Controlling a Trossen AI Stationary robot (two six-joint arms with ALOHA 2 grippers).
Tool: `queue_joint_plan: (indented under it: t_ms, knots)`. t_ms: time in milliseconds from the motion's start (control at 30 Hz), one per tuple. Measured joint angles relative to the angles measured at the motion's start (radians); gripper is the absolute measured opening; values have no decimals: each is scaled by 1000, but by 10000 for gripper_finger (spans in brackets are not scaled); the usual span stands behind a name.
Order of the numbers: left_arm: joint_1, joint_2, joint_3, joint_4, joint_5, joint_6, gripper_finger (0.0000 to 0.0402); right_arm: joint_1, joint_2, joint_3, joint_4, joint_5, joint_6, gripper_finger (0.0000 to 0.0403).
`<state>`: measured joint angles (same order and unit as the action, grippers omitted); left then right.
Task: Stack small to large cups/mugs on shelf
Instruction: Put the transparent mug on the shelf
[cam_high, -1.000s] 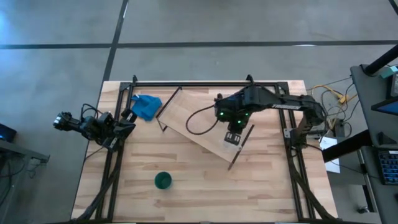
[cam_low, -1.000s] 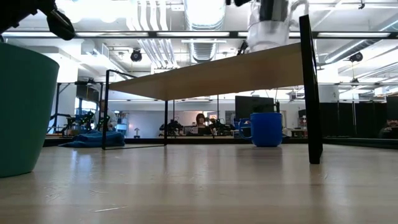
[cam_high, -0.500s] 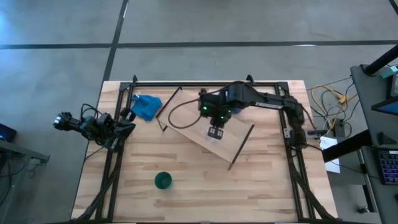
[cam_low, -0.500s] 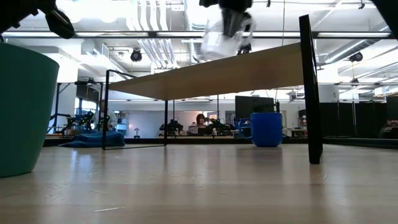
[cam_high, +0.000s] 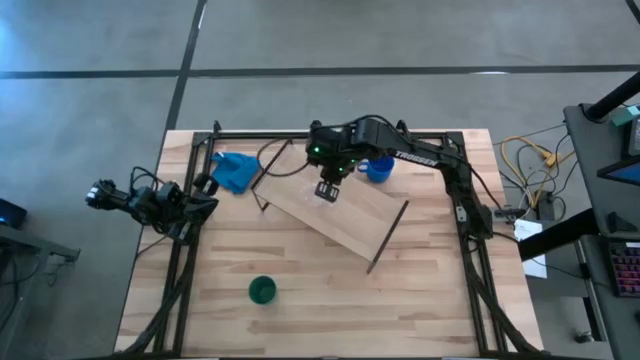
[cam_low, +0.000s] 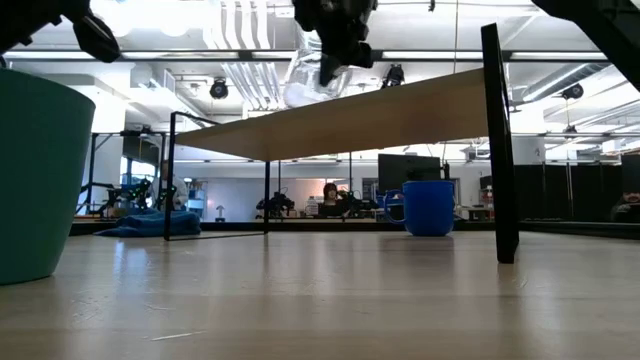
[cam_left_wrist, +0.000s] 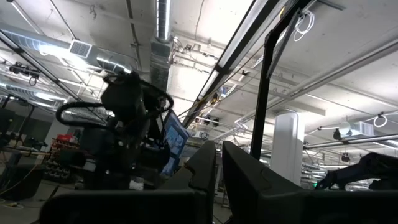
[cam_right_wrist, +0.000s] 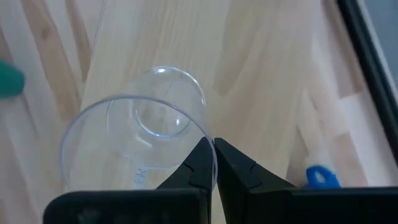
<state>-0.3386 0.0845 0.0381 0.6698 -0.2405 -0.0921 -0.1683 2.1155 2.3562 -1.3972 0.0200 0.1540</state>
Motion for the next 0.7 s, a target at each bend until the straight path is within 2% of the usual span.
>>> queue_joint_plan:
  t_ms: [267,700]
  knots:
    - [0,0,-1,-7,0,1,15,-16,-1,0,91,-53,-51,8]
    - [0,0,-3,-6,0,0,15,-45,40,-2,119,-53,-50,8]
